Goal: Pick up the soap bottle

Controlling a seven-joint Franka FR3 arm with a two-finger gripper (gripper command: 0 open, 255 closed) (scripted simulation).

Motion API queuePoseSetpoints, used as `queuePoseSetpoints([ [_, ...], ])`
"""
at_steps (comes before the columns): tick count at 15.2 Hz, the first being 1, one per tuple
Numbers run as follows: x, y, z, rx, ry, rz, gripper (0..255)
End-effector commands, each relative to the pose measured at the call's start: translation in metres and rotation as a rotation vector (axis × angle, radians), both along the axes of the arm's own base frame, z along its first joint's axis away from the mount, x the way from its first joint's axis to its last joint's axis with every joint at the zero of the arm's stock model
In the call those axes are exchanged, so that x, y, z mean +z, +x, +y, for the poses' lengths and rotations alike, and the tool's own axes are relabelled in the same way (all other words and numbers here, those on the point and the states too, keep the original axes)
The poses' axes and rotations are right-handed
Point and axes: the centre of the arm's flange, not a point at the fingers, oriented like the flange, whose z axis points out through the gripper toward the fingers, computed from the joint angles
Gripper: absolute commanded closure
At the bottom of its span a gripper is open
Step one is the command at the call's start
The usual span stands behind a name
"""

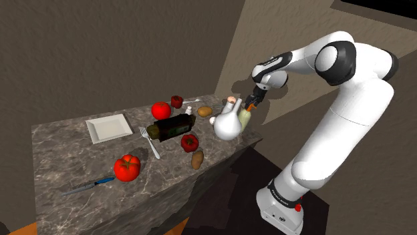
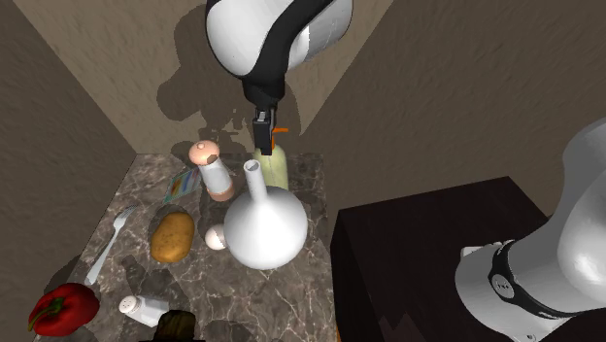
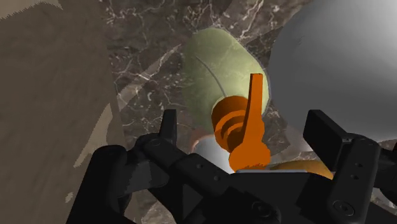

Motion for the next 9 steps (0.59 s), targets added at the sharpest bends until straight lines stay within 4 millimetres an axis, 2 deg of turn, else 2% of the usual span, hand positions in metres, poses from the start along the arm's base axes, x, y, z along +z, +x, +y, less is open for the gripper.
queuePoseSetpoints([
  [1,-0.0087,0.0006,-0.0004,0.0,0.0,0.0,0],
  [2,-0.0087,0.0006,-0.0004,0.0,0.0,0.0,0],
  [3,-0.0089,0.0009,-0.0007,0.0,0.0,0.0,255],
  [9,-0.0086,0.0008,-0.0002,0.0,0.0,0.0,255],
])
